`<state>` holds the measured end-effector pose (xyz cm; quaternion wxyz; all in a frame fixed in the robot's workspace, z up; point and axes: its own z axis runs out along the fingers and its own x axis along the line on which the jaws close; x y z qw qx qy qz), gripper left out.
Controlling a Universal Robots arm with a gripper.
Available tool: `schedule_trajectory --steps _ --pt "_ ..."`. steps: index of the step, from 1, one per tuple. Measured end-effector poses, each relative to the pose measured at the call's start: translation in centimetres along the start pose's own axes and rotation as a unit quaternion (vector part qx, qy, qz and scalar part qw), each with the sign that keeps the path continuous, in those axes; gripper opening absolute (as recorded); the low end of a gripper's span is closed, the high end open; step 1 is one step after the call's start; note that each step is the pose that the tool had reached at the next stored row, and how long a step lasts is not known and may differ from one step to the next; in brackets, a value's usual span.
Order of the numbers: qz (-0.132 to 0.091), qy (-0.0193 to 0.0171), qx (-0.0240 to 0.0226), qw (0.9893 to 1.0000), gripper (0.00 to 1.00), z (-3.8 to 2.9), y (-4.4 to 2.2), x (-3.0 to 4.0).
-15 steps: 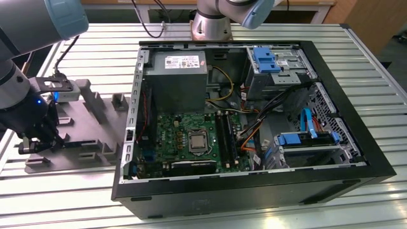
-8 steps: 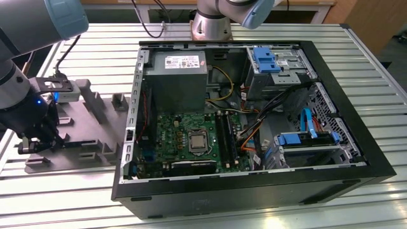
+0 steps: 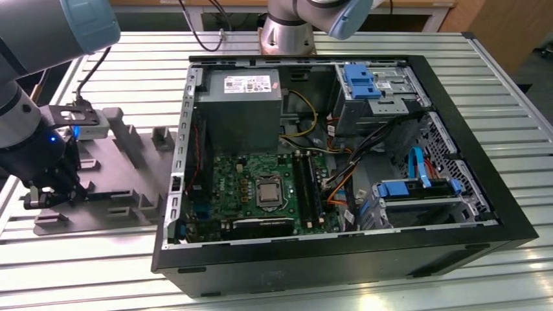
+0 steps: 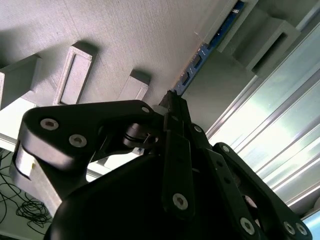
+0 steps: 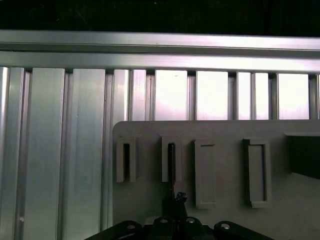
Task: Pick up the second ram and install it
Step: 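Pick up the second ram and move it above second insertion slot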
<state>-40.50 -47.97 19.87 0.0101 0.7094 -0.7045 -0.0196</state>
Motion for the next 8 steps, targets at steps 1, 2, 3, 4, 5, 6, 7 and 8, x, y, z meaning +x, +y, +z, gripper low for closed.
schedule_trajectory --steps 1,2,3,4,5,6,7,8 --pt "0.0 0.0 0.0 1.0 0.12 0.0 0.0 0.0" --pt "0.0 0.0 0.0 1.0 0.12 0.0 0.0 0.0" --pt "0.0 -0.0001 0.0001 1.0 0.12 -0.04 0.0 0.0" --pt "0.0 0.0 0.0001 1.0 0.12 -0.09 0.01 0.0" --pt "0.0 0.0 0.0001 1.0 0.12 -0.15 0.01 0.0" --pt "0.0 0.0 0.0 1.0 0.12 -0.23 0.01 0.0" --pt "0.0 0.0 0.0 1.0 0.12 -0.31 0.02 0.0" --pt "0.0 0.0 0.0 1.0 0.12 -0.4 0.02 0.0"
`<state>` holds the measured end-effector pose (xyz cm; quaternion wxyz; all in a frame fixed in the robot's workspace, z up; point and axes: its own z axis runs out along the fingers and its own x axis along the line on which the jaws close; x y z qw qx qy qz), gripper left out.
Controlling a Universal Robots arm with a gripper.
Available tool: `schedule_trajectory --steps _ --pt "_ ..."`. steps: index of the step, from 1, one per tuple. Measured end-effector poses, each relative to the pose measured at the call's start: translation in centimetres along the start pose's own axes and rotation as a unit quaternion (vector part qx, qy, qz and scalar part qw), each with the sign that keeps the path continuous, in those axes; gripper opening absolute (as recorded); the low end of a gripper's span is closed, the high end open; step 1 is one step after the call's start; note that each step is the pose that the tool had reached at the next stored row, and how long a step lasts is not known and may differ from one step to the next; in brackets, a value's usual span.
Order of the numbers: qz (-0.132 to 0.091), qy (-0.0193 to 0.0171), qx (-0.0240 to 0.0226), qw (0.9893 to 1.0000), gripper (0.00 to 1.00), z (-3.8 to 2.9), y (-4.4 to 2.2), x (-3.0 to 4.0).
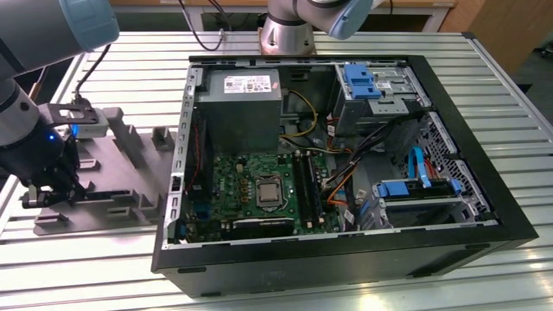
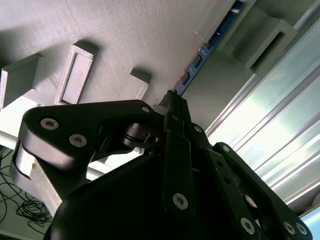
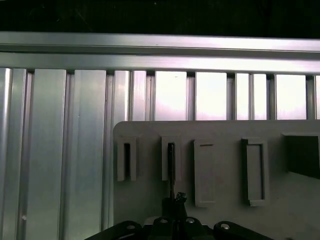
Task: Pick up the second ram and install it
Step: 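Pick up the second ram and move it above second insertion slot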
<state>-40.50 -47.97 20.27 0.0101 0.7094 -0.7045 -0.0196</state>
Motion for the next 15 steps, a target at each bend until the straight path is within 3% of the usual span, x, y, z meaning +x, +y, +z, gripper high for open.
schedule_trajectory --steps 15 --pt "0.0 0.0 0.0 1.0 0.12 -1.28 0.05 -0.02"
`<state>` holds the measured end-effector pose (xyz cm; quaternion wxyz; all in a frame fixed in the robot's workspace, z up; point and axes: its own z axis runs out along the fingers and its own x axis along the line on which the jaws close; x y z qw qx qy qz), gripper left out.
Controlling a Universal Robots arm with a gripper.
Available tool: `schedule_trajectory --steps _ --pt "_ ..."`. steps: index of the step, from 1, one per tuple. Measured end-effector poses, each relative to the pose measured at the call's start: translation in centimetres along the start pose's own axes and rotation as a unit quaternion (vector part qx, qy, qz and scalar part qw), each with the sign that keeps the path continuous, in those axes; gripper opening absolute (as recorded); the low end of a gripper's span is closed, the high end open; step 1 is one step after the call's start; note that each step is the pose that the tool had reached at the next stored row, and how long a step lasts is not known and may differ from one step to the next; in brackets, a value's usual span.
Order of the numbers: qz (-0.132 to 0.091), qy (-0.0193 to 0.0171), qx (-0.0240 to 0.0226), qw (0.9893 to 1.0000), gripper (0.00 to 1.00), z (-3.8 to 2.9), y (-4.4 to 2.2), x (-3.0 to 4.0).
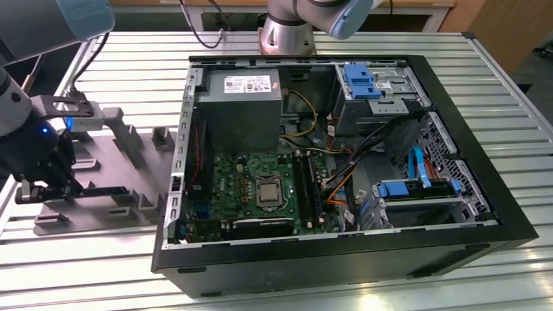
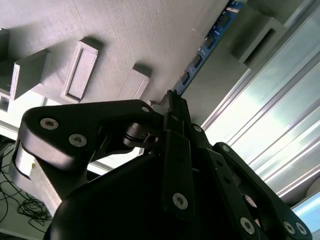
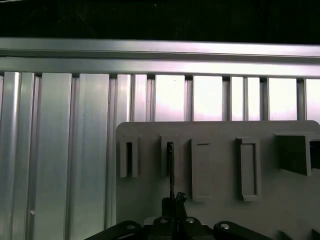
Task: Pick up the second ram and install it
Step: 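Pick up the second ram and move it above second insertion slot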
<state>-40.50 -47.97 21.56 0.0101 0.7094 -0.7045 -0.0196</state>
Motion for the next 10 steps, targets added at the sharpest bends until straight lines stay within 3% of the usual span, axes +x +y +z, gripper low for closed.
schedule_trajectory --steps 10 --pt "0.0 0.0 0.0 1.0 0.12 -0.58 0.02 -0.01"
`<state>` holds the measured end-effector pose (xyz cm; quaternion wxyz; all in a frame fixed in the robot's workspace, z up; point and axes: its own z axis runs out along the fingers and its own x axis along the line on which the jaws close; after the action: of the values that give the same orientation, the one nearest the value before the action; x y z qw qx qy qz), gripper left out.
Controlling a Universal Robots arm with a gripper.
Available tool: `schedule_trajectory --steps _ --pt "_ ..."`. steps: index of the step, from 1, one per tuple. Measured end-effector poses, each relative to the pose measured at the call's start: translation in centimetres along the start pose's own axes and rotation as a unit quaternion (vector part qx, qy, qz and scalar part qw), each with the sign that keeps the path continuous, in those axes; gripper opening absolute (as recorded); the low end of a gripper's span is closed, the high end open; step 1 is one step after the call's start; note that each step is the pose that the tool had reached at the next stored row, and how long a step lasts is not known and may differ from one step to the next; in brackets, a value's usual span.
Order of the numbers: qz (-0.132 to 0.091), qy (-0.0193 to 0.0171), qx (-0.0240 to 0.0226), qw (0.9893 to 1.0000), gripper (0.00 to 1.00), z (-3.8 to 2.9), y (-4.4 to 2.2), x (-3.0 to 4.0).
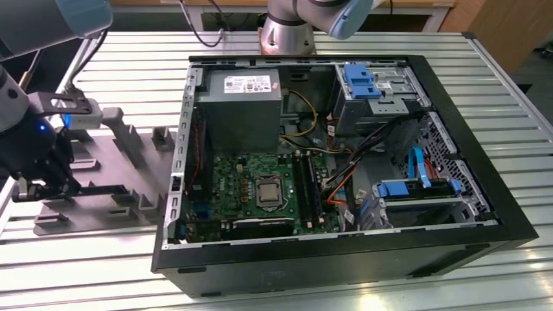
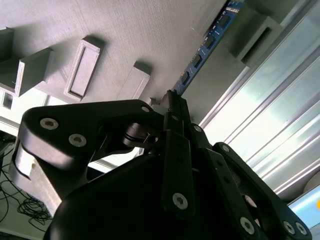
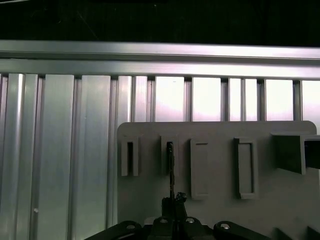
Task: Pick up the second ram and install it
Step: 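Pick up the second ram and move it above second insertion slot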
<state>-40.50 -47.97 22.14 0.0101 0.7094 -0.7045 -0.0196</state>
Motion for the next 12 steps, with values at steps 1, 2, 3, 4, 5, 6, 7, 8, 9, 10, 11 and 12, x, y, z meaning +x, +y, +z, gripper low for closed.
schedule_trajectory --steps 1,2,3,4,5,6,7,8,9,10,11,12 --pt "0.0 0.0 0.0 1.0 0.12 -0.04 0.0 0.0" --pt "0.0 0.0 0.0 1.0 0.12 -0.09 0.01 0.0" --pt "0.0 0.0 0.0 1.0 0.12 -0.13 0.01 0.0" --pt "0.0 0.0 0.0 1.0 0.12 -0.18 0.01 0.0" --pt "0.0 0.0 0.0 1.0 0.12 -0.23 0.01 0.0" --pt "0.0 0.0 0.0 1.0 0.12 -0.27 0.01 0.0" --pt "0.0 0.0 0.0 1.0 0.12 -0.3 0.02 0.0" --pt "0.0 0.0 0.0 1.0 0.12 -0.36 0.02 -0.01" --pt "0.0 0.0 -0.0001 1.0 0.12 -0.42 0.02 -0.01" --pt "0.0 0.0 0.0 1.0 0.12 -0.47 0.02 -0.01" --pt "0.0 0.0 0.0 1.0 0.12 -0.52 0.02 -0.01" --pt "0.0 0.0 0.0 1.0 0.12 -0.58 0.03 -0.01"
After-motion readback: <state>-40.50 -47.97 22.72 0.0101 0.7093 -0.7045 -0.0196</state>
